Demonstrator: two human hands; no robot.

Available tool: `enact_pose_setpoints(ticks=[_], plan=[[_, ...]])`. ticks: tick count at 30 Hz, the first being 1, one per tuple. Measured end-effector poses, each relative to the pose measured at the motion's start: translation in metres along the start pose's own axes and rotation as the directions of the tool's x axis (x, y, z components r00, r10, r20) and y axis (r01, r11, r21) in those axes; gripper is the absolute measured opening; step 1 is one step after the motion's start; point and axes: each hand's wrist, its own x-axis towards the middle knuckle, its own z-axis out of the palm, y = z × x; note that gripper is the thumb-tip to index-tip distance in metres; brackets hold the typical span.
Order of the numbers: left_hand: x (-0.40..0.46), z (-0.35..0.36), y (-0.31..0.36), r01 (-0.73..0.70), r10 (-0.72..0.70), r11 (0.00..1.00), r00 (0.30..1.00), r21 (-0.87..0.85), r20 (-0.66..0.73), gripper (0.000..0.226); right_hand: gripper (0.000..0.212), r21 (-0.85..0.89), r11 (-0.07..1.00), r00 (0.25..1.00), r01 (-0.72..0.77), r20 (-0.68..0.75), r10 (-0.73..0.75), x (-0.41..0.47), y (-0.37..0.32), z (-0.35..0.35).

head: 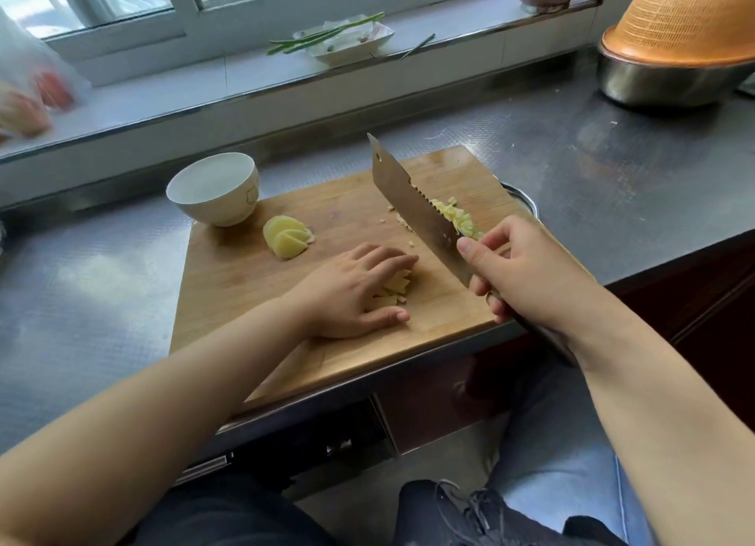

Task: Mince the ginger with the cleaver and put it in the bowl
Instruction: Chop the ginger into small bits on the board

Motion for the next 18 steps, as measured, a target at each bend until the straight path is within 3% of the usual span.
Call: enact_pose_setpoints(ticks=[7, 11, 13, 18], plan=[[0.015, 0.005, 0.005, 0.056, -0.053, 0.998, 0.994, 0.030, -0.096, 0.055, 0.026, 0.040, 0.999, 1.000, -0.014, 0.012, 0.014, 0.004, 0.001, 0.000], [0.015, 0.013, 0.009, 0.267, -0.269, 0.963, 0.957, -0.031, -0.112, 0.050, 0.026, 0.056, 0.998, 0.999, -0.018, 0.030, 0.016, 0.005, -0.002, 0.001], [0.013, 0.018, 0.012, 0.411, -0.420, 0.907, 0.893, -0.085, -0.161, 0.050, 0.027, 0.057, 0.998, 0.999, -0.024, 0.039, 0.022, 0.006, -0.004, 0.003], [0.006, 0.023, 0.028, 0.724, -0.727, 0.683, 0.660, -0.096, -0.190, 0.055, 0.028, -0.008, 0.999, 0.993, -0.049, 0.111, 0.050, 0.009, -0.010, 0.006]])
